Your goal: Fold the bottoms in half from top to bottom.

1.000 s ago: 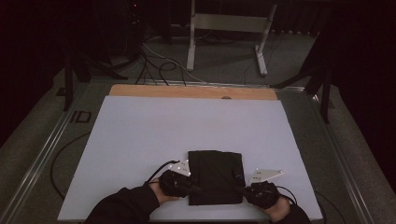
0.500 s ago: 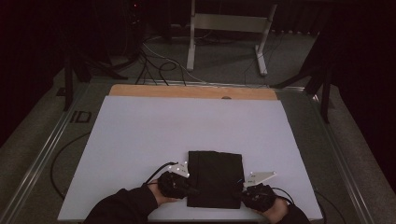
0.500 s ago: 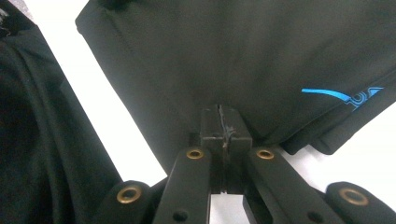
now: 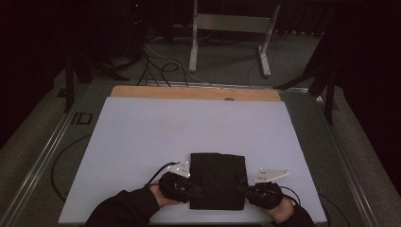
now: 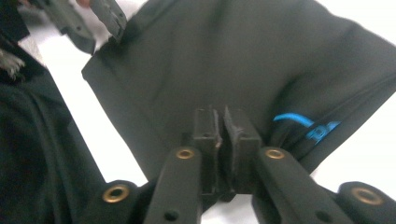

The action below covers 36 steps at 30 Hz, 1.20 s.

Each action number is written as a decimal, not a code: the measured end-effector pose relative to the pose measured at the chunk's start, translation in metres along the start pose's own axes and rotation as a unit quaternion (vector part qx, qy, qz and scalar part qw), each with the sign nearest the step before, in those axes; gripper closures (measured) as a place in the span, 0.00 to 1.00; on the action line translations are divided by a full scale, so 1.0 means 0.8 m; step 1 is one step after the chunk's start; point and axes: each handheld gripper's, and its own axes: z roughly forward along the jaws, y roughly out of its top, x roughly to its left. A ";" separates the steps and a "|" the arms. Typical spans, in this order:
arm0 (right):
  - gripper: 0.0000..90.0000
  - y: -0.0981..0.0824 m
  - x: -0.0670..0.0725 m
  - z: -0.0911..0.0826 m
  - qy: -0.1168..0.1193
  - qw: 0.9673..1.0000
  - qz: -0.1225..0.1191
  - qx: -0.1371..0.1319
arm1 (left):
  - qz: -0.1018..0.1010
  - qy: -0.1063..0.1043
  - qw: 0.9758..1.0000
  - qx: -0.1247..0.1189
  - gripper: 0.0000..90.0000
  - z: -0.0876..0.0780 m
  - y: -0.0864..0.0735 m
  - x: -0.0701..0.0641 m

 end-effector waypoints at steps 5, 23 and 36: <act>0.64 0.005 -0.001 -0.004 -0.009 0.999 0.006 -0.031 | 0.002 0.009 1.000 -0.016 0.58 -0.005 0.004 -0.001; 0.14 0.018 -0.019 -0.006 -0.023 0.995 0.030 -0.087 | -0.028 0.070 0.996 -0.050 0.00 -0.016 0.013 0.009; 0.11 0.031 -0.032 0.002 -0.072 0.991 0.029 -0.105 | -0.061 0.126 0.987 -0.074 0.00 -0.027 0.020 0.022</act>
